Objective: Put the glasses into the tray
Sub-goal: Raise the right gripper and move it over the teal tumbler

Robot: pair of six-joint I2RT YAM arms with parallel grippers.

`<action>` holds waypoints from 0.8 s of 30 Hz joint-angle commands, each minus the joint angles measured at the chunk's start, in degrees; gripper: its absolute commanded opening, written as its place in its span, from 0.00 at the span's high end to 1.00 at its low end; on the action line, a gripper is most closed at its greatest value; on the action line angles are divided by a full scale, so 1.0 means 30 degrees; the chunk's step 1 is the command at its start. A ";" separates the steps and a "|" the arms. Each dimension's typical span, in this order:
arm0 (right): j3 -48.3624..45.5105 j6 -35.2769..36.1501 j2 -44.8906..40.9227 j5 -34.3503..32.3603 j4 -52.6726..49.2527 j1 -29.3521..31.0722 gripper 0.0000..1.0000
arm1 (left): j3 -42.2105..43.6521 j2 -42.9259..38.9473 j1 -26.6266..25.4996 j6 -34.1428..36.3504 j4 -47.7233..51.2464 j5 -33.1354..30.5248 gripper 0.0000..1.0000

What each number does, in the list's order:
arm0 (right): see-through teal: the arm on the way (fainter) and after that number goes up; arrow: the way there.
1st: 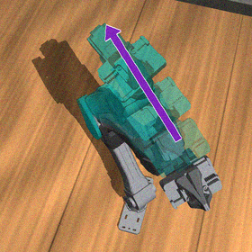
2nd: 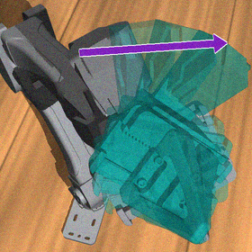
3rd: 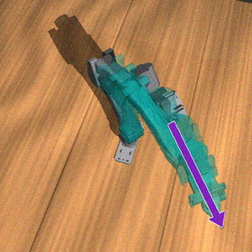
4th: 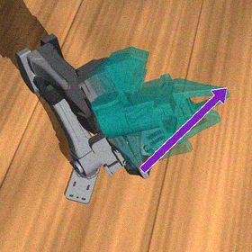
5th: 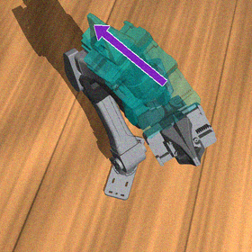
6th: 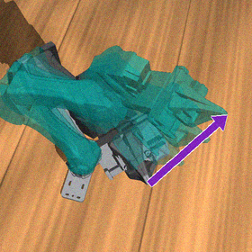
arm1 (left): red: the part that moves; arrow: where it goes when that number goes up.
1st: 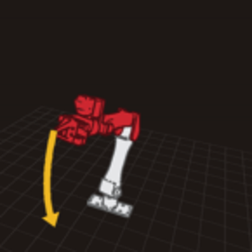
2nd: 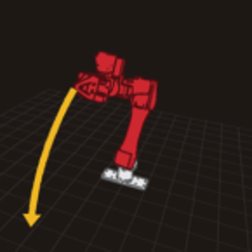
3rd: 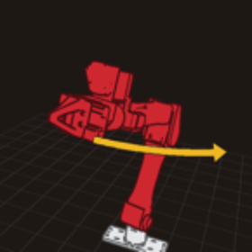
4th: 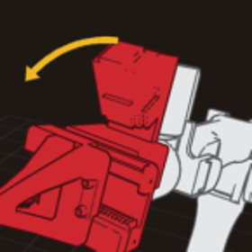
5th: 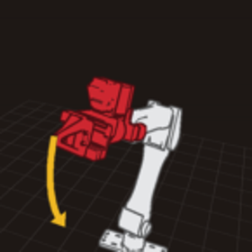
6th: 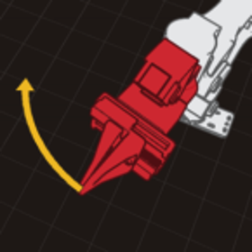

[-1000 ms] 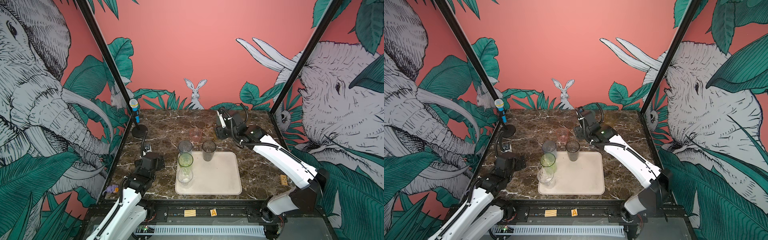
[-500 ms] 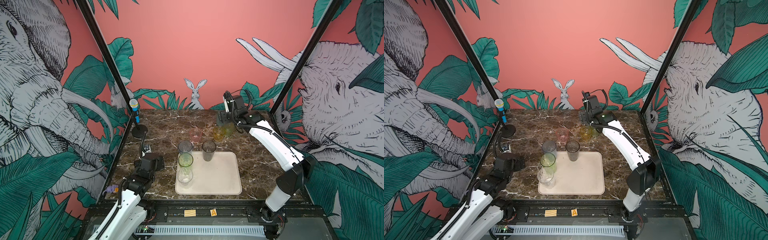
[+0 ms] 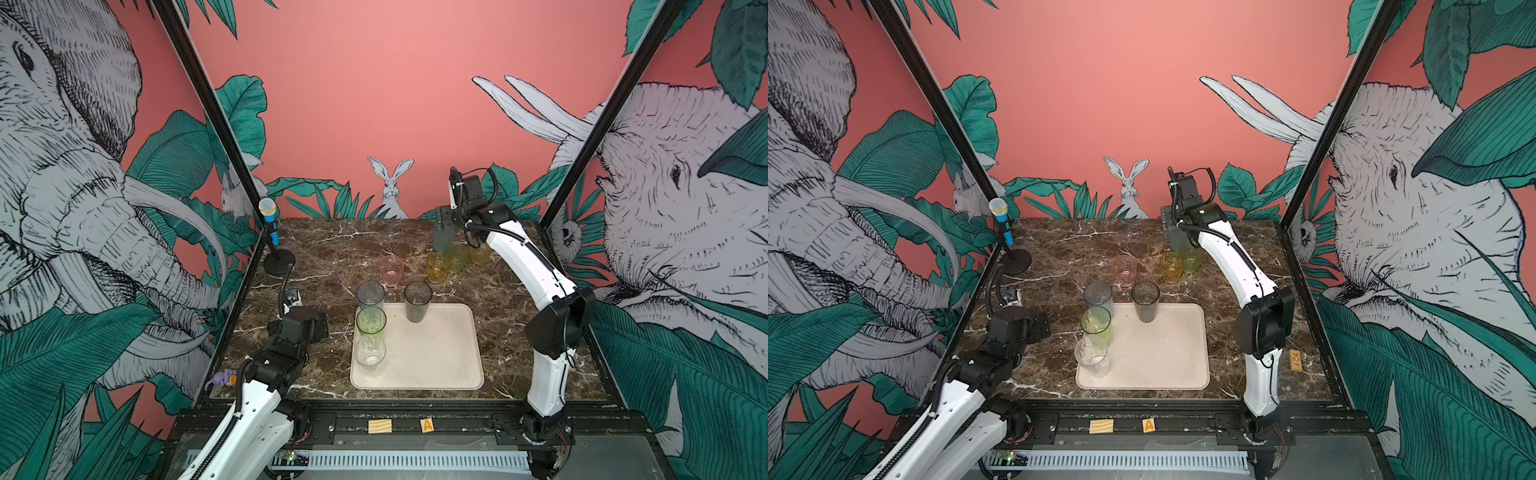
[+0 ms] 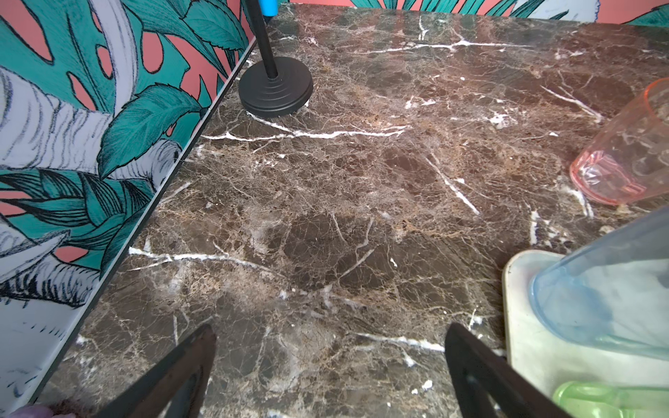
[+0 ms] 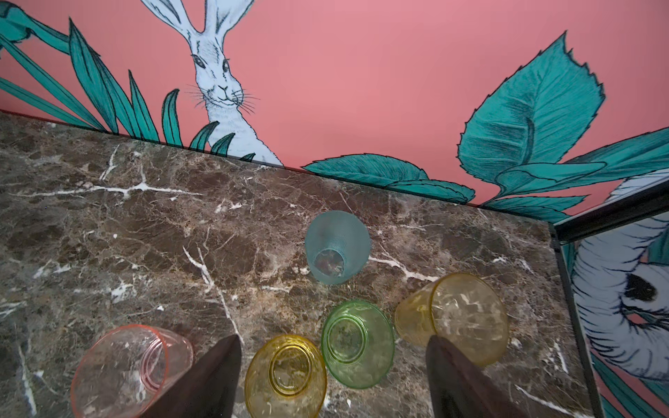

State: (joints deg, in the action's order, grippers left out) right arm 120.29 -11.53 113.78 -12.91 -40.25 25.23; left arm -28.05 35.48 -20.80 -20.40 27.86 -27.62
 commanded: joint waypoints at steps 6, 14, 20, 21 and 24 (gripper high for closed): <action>0.3692 -0.2097 0.3056 0.1289 -0.2362 -0.1020 0.17 | -0.0375 -0.0434 0.0057 -0.0327 0.0615 -0.0017 0.00; 0.6871 -0.3176 0.5930 0.2152 -0.4741 -0.1887 0.16 | -0.0374 -0.0613 0.0049 -0.0388 0.0746 0.0064 0.00; 0.7012 -0.3786 0.6591 0.2881 -0.4583 -0.2417 0.16 | -0.0375 -0.0641 0.0049 -0.0405 0.0822 0.0080 0.00; 0.7040 -0.3803 0.6676 0.2965 -0.4512 -0.2443 0.16 | -0.0376 -0.0653 0.0053 -0.0399 0.0822 0.0065 0.01; 0.7286 -0.3829 0.6943 0.2890 -0.4411 -0.2491 0.16 | -0.0375 -0.0637 0.0066 -0.0406 0.0817 0.0076 0.01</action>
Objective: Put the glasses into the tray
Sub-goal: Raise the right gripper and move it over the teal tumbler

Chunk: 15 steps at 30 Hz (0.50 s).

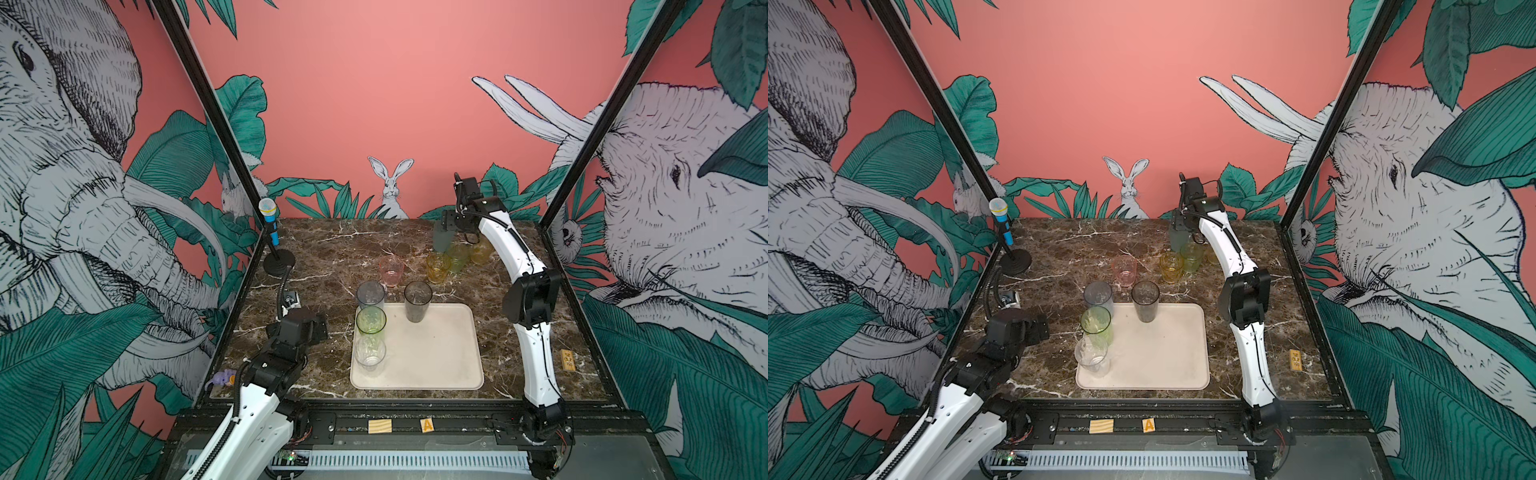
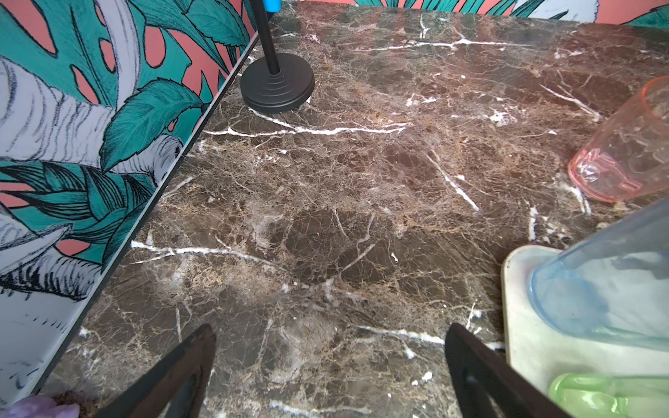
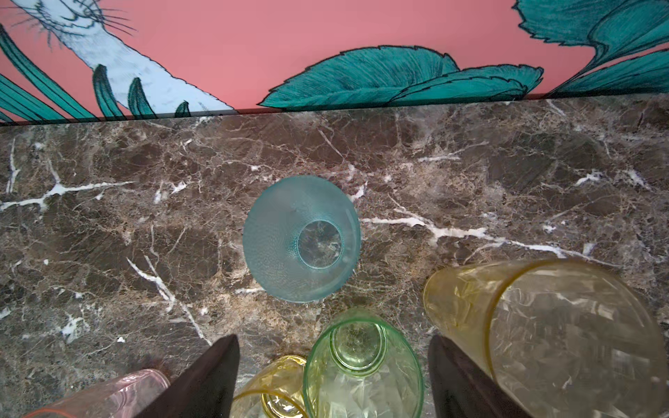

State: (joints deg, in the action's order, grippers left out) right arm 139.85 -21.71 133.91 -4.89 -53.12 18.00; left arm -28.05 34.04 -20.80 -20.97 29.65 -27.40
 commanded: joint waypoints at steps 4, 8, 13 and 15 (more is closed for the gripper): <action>0.1207 -0.0583 0.0612 0.0090 -0.0071 -0.0124 0.19 | -0.0440 -0.0184 0.0072 -0.0216 0.0341 0.0021 0.00; 0.1943 -0.0641 0.1075 -0.0438 -0.0024 -0.0121 0.26 | -0.0460 -0.0200 0.0048 -0.0216 0.0342 0.0021 0.00; 0.2393 -0.0844 0.1475 -0.1005 0.0344 -0.0118 0.27 | -0.0499 0.0016 0.0067 -0.0216 0.0342 0.0012 0.00; 0.2553 -0.0932 0.1649 -0.1073 0.0472 -0.0126 0.27 | -0.0493 0.0071 0.0057 -0.0216 0.0342 -0.0006 0.00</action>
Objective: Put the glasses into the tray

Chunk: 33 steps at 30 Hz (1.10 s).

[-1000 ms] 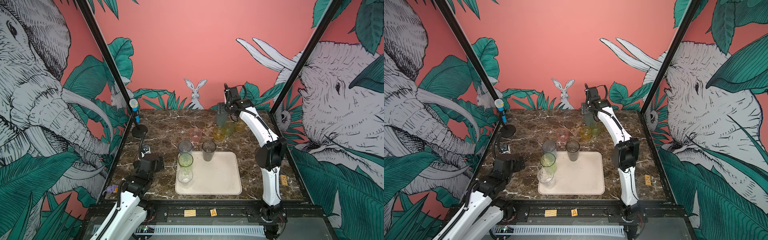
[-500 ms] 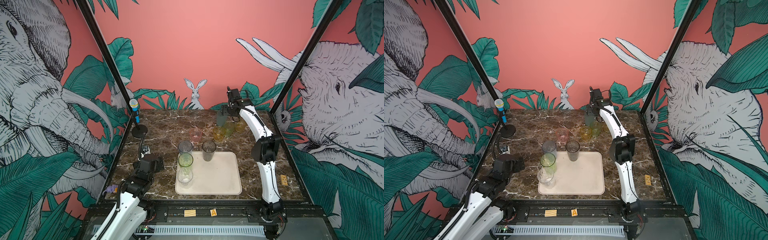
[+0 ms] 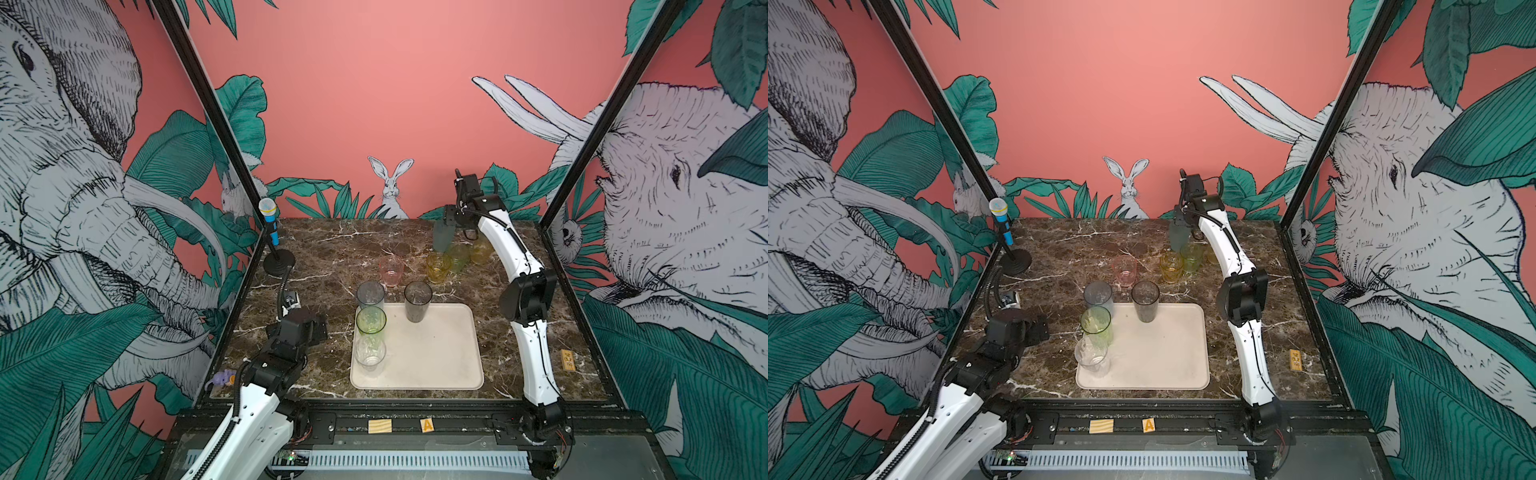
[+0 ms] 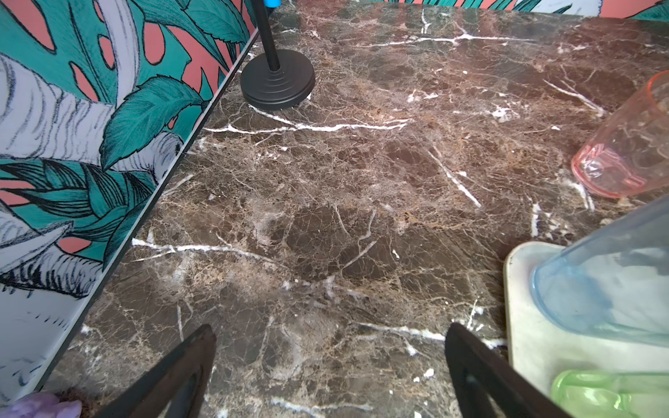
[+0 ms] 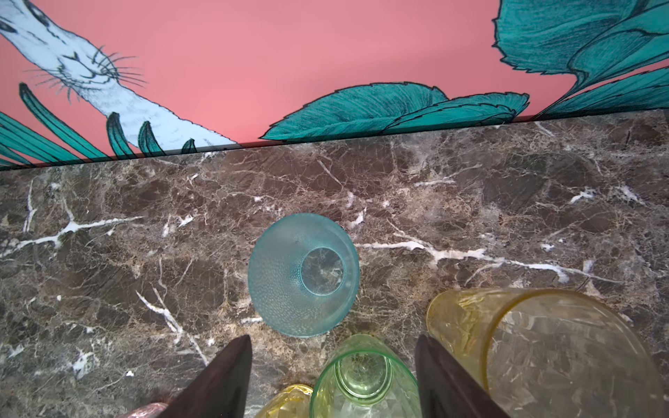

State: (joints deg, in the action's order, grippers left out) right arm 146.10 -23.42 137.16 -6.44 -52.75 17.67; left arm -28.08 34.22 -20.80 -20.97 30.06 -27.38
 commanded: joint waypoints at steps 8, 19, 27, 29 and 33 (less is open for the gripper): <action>0.0987 -0.0898 0.1298 -0.0350 0.0385 -0.0030 0.32 | -0.0486 -0.0040 0.0057 -0.0297 0.0289 0.0158 0.00; 0.0987 -0.1134 0.2061 -0.0345 0.0650 -0.0088 0.38 | -0.0485 0.0035 0.0071 -0.0330 0.0258 0.0176 0.00; 0.0826 -0.1161 0.2432 -0.0286 0.0691 -0.0119 0.40 | -0.0486 0.0254 0.0055 -0.0334 0.0111 0.0278 0.00; 0.0673 -0.1164 0.2460 -0.0301 0.0765 -0.0119 0.40 | -0.0498 0.0307 0.0074 -0.0334 0.0085 0.0301 0.00; 0.0518 -0.1176 0.2487 -0.0296 0.0870 -0.0112 0.41 | -0.0485 0.0361 0.0066 -0.0334 0.0030 0.0279 0.00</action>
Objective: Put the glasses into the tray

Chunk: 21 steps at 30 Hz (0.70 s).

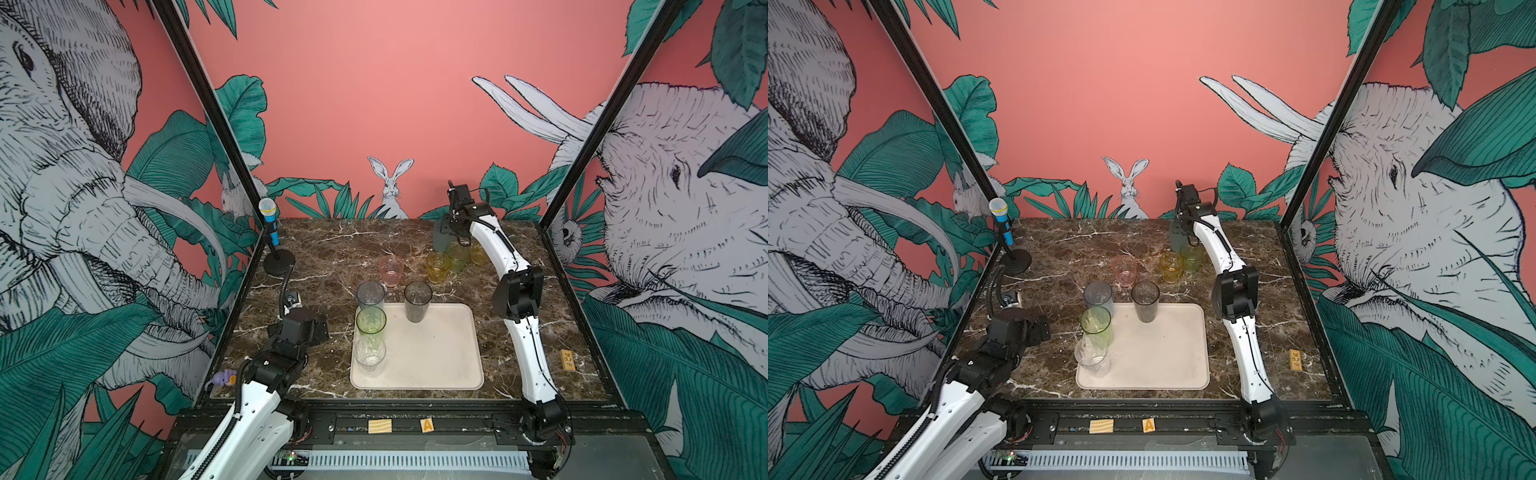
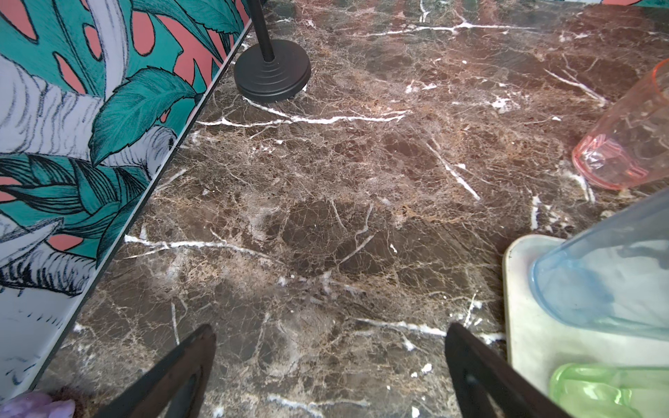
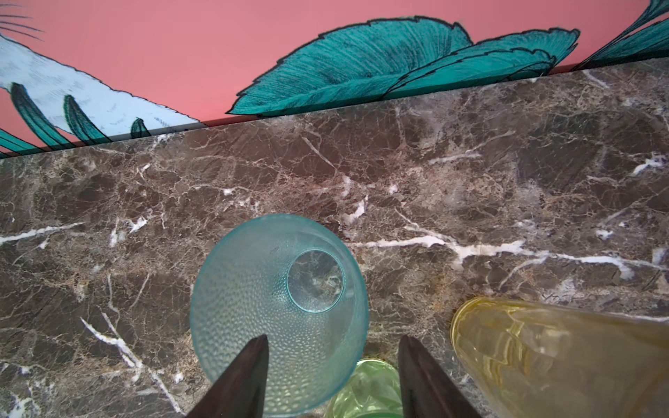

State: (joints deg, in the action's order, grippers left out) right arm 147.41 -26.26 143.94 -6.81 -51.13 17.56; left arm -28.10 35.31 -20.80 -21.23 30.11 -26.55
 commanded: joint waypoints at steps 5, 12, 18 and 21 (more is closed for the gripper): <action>0.0070 -0.0236 0.0375 -0.0166 0.0429 -0.0108 0.41 | -0.0507 0.0020 0.0037 -0.0231 -0.0013 0.0037 0.00; 0.0065 -0.0240 0.0558 -0.0132 0.0495 -0.0113 0.43 | -0.0508 0.0066 0.0063 -0.0217 -0.0039 0.0052 0.00; 0.0051 -0.0330 0.0694 0.0038 0.0536 -0.0200 0.46 | -0.0518 0.0091 0.0047 -0.0217 -0.0031 0.0046 0.00; 0.0015 -0.0328 0.0763 0.0100 0.0528 -0.0214 0.48 | -0.0507 0.0066 0.0051 -0.0219 -0.0018 0.0047 0.00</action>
State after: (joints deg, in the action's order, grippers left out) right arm 147.41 -26.65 144.77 -6.57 -50.02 17.34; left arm -28.10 35.57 -20.80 -21.21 30.09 -26.37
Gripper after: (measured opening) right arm 0.521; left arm 0.995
